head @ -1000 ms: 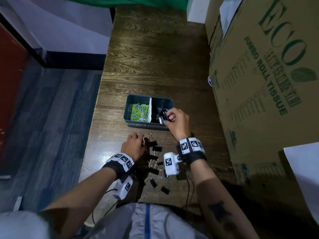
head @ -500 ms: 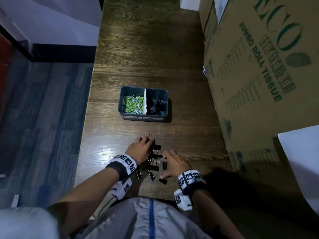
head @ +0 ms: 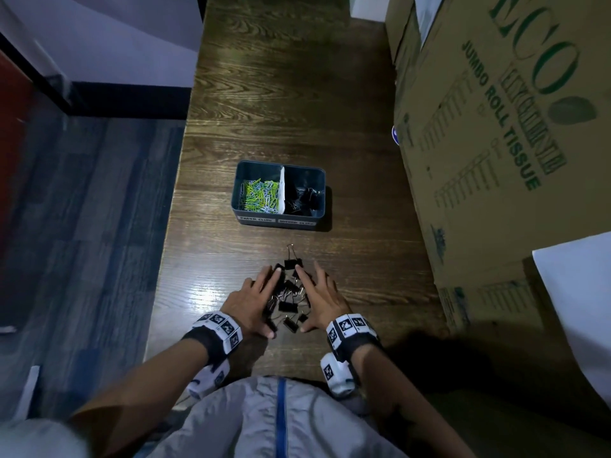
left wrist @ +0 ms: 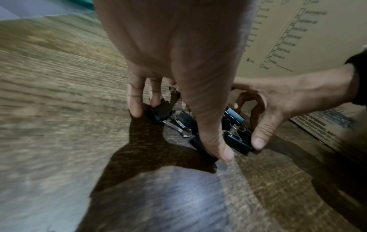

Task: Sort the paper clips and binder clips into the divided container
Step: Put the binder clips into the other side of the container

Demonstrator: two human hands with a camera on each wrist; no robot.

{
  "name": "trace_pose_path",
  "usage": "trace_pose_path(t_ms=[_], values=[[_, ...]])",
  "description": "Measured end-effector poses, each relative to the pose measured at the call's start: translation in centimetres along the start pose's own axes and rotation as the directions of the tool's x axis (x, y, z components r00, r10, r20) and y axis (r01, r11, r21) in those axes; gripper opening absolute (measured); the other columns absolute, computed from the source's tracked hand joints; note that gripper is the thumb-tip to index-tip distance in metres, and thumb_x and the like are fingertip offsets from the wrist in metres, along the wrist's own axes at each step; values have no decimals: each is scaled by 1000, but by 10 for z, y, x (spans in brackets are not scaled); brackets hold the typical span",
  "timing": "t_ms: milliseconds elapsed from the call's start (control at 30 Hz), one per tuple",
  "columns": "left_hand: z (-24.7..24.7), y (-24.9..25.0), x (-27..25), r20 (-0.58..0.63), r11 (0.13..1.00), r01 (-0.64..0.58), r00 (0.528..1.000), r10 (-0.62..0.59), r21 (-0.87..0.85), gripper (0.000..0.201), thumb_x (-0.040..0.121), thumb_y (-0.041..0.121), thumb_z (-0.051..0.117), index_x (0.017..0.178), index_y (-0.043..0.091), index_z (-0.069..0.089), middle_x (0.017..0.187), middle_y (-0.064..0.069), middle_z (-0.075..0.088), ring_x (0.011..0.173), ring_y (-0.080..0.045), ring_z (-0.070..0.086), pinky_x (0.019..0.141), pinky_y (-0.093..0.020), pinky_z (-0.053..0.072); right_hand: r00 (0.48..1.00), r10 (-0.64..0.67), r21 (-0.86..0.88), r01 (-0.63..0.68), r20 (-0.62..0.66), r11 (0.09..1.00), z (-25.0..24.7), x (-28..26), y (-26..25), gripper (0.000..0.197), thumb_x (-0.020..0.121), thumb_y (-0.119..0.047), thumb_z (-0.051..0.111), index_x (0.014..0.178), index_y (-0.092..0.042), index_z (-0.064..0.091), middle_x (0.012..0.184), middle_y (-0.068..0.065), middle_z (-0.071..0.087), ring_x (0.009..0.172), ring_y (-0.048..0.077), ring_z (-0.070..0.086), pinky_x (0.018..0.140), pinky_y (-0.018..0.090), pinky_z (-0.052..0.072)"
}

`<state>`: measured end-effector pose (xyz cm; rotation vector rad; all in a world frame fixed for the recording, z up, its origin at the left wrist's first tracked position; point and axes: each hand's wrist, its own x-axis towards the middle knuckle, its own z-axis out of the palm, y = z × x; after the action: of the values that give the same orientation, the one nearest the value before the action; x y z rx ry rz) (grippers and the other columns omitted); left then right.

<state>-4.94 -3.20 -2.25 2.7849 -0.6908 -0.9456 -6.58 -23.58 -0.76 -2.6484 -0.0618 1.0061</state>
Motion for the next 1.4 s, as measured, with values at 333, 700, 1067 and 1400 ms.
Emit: trace_pose_path(t_ms=[333,700,1067,1400], values=[[-8,8,19,-18,997,-50,999,49,-54,106,67,44,83,148,26,17,146,-9,23,126,-29,36,88,-46,52,989,-30,9,32,-142,999,2,7,-13,86,73,-5,82,138,-33,33,137,10,28,123,38,47,98,49,50],[-14,8,15,-154,978,52,984,-84,-204,54,83,32,68,127,25,39,120,-6,38,91,-25,57,74,-38,55,967,44,111,-17,-250,994,-1,4,-7,50,87,-10,72,131,-27,60,136,4,52,119,27,57,98,40,51],[-23,11,22,-128,971,91,984,-122,-222,53,81,21,72,127,15,47,120,-8,39,83,-27,61,70,-33,51,864,133,317,32,-486,948,-42,2,-15,10,91,-12,67,89,-17,75,97,4,73,78,15,66,66,21,52],[-30,12,12,-165,978,93,979,-124,-185,50,84,36,67,124,15,45,121,-4,52,95,-27,61,78,-35,48,793,45,401,257,-608,879,-150,34,-36,55,83,-6,77,134,-19,61,116,9,64,85,16,61,83,35,57]])
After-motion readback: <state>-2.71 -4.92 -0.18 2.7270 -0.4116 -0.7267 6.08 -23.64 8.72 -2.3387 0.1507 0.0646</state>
